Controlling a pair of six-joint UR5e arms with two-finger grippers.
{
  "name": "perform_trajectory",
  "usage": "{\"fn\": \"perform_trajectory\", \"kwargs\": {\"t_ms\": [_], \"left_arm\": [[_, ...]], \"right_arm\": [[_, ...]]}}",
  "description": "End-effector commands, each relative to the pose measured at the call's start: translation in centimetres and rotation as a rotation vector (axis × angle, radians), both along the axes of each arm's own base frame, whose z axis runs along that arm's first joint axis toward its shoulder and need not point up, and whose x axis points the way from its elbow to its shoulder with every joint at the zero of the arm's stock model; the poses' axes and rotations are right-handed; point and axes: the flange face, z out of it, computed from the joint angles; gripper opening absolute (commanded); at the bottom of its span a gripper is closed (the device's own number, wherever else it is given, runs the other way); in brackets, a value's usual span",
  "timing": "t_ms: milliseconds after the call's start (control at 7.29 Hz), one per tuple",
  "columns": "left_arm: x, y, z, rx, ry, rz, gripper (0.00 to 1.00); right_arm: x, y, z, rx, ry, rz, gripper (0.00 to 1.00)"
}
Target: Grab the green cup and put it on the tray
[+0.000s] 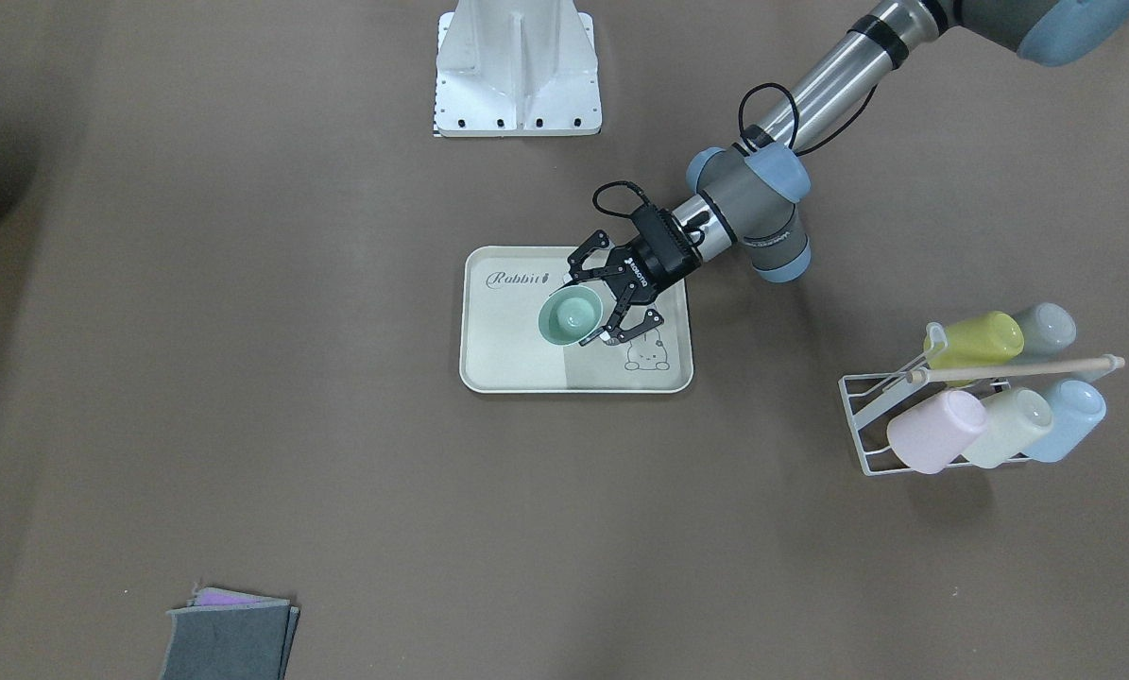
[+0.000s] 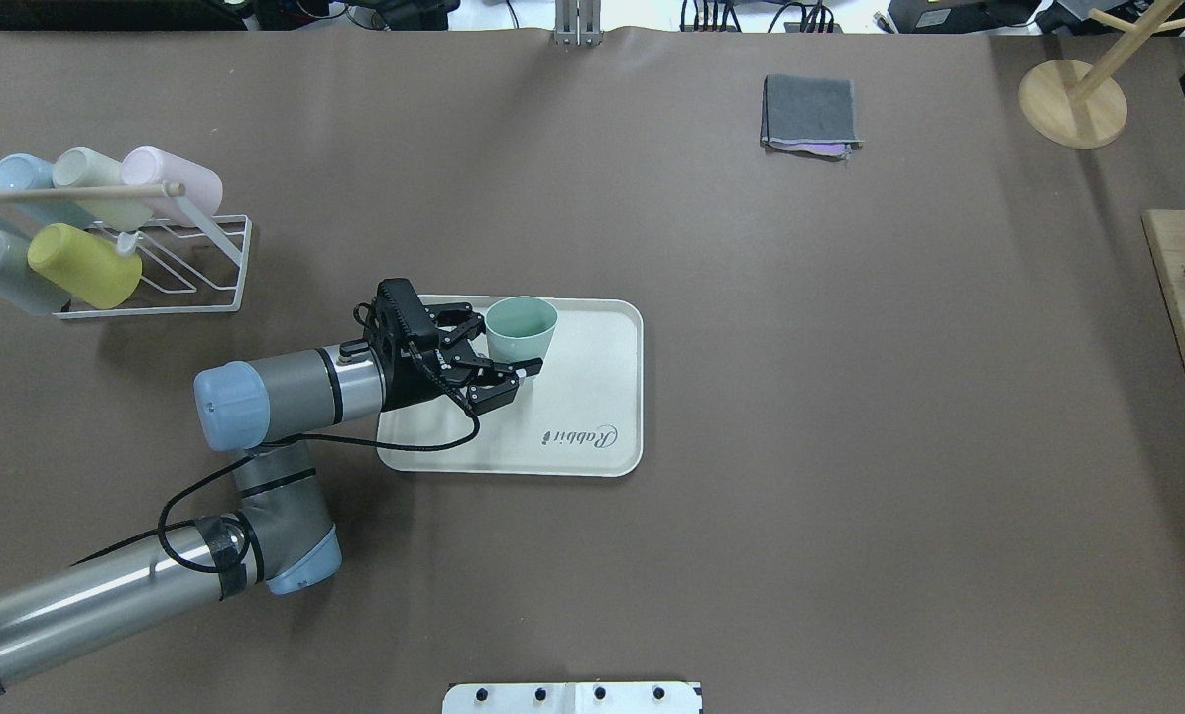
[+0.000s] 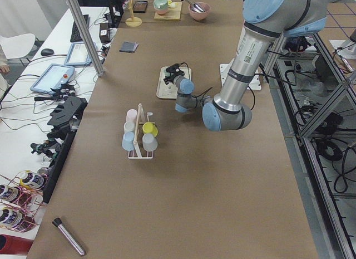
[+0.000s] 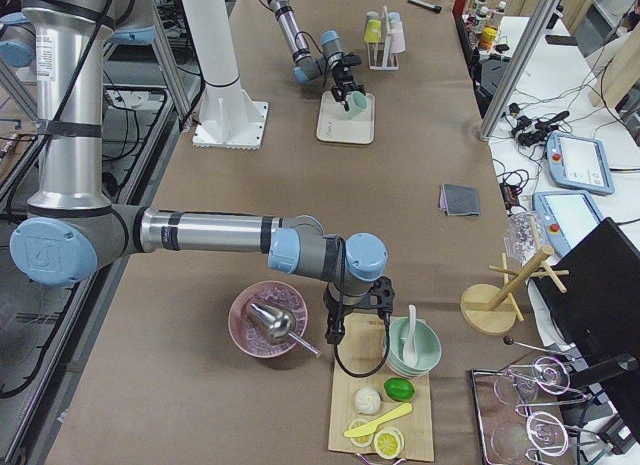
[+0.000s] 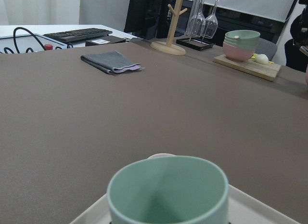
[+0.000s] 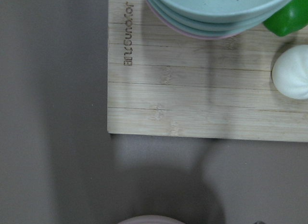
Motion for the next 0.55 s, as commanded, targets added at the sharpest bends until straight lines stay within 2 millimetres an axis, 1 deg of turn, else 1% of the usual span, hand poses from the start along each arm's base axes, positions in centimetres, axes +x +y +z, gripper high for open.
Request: {"fn": "perform_trajectory", "kwargs": {"t_ms": [0,275,412], "left_arm": [[0.52,0.17,0.09,0.101,-0.051,-0.031,0.35],[0.62,0.34,0.25,0.1,-0.052,-0.029,0.59],[0.67,0.3,0.04,0.1,-0.048,-0.03,0.95]], "right_arm": [[0.01,-0.2,-0.28,0.001,0.002,0.005,1.0],[0.02,-0.12,-0.22,0.0,0.002,0.005,1.0],[0.08,-0.19,-0.28,0.001,0.002,0.007,1.0]]}}
